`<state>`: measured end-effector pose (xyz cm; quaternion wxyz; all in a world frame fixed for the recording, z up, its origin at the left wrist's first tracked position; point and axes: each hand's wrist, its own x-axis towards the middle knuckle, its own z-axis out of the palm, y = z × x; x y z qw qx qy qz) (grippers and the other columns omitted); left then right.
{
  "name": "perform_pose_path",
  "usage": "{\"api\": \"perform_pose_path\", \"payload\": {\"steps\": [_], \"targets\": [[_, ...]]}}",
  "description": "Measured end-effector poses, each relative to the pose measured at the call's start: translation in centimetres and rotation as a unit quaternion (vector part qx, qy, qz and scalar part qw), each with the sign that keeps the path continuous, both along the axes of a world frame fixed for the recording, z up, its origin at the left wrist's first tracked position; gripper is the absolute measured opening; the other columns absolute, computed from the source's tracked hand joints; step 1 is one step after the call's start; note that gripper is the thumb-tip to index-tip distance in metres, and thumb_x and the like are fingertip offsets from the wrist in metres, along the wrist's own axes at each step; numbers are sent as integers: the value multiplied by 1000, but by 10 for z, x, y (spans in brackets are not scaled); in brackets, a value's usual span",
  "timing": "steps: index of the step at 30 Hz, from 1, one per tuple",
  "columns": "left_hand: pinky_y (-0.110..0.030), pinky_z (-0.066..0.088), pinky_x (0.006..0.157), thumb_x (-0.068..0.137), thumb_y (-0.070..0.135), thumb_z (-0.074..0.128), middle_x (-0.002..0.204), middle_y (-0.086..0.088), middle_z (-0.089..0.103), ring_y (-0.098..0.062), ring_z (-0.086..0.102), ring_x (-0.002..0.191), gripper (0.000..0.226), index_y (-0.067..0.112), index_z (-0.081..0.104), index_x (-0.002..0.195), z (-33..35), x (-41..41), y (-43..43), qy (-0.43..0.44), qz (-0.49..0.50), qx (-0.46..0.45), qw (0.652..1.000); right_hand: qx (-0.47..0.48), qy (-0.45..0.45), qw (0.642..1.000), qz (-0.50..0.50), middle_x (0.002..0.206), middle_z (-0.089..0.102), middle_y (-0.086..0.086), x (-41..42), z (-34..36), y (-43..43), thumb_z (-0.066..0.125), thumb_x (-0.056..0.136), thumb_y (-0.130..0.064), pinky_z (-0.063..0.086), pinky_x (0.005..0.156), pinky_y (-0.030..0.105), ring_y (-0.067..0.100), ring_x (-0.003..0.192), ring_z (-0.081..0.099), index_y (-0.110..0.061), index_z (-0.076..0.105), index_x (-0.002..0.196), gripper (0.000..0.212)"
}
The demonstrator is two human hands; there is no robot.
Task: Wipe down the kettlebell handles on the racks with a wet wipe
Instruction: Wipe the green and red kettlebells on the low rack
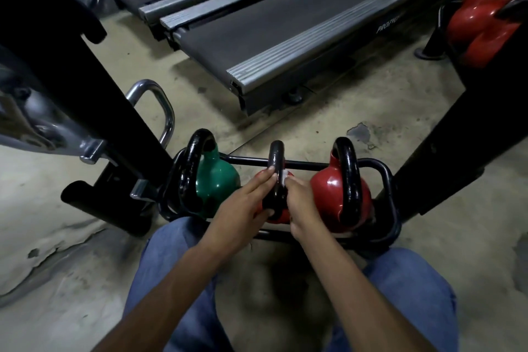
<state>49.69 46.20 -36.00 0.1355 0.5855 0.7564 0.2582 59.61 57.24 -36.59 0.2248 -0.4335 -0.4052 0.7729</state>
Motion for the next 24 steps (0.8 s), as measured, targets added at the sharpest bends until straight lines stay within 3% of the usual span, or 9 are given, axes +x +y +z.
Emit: {"api": "perform_pose_path", "payload": {"steps": [3, 6, 8, 13, 17, 21, 24], "targets": [[-26, 37, 118, 88, 9, 77, 168, 20, 22, -11, 40, 148, 84, 25, 37, 160, 2, 9, -2, 1, 14, -8, 1000, 66, -20, 997, 44, 106, 80, 4, 12, -3, -2, 43, 108, -17, 60, 86, 34, 18, 102, 75, -21, 74, 119, 33], [-37, 43, 115, 87, 9, 77, 168, 16, 27, -19, 46, 144, 82, 23, 40, 159, 7, 13, 1, 28, 36, -25, 999, 109, -54, 992, 33, 100, 77, 14, 19, -4, -5, 51, 104, -12, 57, 78, 36, 20, 89, 72, -15, 74, 107, 24], [-39, 44, 115, 85, 7, 79, 166, 13, 33, -19, 46, 145, 79, 21, 46, 155, 9, 13, 5, 34, 53, -24, 998, 148, -71, 986, 16, 91, 75, 11, 24, -7, -7, 57, 103, -11, 54, 71, 33, 17, 78, 66, -14, 72, 100, 16], [-39, 45, 114, 80, 5, 82, 161, 6, 43, -23, 51, 140, 78, 16, 53, 151, 11, 12, 10, 53, 53, -22, 997, 212, -54, 976, -19, 90, 77, 0, 35, -9, -8, 67, 100, -13, 59, 79, 34, 15, 85, 74, -17, 74, 100, 9], [-44, 46, 113, 72, 4, 86, 155, 0, 51, -26, 53, 138, 79, 13, 58, 145, 14, 13, 12, 57, 51, -15, 997, 224, -36, 973, -40, 92, 77, -1, 42, -1, -9, 68, 98, -12, 57, 74, 26, 10, 84, 74, -15, 75, 102, 8], [-37, 44, 111, 83, 14, 82, 144, -5, 58, -25, 56, 130, 59, 11, 63, 138, 22, 18, 15, 60, 49, 38, 996, 250, -35, 967, -43, 95, 78, 1, 51, 14, -6, 63, 96, -8, 59, 83, 39, 20, 92, 74, -19, 76, 102, 18], [-30, 41, 111, 91, 20, 74, 142, -1, 58, -17, 54, 128, 50, 13, 62, 138, 24, 23, 24, 33, 32, 90, 995, 295, -41, 954, -43, 95, 77, -2, 57, 35, -2, 64, 97, -9, 59, 82, 32, 15, 91, 73, -20, 75, 103, 17]]}}
